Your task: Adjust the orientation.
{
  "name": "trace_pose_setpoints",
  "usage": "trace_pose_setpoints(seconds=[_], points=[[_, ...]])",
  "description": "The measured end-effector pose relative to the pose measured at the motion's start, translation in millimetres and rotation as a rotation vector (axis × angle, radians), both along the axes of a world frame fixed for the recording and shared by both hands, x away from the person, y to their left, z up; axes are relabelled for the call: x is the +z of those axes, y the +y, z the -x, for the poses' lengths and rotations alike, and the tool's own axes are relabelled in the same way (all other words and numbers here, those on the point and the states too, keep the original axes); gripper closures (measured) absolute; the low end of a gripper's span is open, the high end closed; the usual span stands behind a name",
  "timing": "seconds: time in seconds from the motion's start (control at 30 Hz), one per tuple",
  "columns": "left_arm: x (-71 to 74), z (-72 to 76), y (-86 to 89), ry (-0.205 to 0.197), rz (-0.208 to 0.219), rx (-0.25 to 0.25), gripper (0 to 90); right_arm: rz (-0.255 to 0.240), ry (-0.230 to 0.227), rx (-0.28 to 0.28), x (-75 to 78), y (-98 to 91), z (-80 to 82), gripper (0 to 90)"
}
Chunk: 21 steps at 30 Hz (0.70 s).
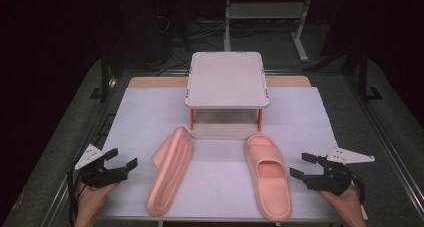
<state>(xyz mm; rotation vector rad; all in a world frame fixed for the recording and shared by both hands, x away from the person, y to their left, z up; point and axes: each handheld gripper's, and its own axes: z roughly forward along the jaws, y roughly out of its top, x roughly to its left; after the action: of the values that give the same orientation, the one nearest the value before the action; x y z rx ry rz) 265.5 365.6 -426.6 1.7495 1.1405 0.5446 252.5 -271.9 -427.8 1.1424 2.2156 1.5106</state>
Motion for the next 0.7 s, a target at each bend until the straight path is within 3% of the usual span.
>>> trace_pose_setpoints(seconds=[0.43, 0.53, 0.7], points=[[-1.5, 8.3, 6.1, 0.002, -0.004, -0.005, 10.0, 0.01, -0.003, 0.007, 0.6, 2.8, -0.9, 19.2], [-3.0, 10.7, 4.4, 0.013, 0.02, -0.012, 10.1, 0.006, -0.004, 0.008, 1.3, 4.1, -1.0, 18.8], [-2.8, 11.6, -2.8, 0.019, 0.012, -0.029, 9.7, 0.009, -0.003, 0.014, 1.5, 3.6, 0.3, 18.8]])
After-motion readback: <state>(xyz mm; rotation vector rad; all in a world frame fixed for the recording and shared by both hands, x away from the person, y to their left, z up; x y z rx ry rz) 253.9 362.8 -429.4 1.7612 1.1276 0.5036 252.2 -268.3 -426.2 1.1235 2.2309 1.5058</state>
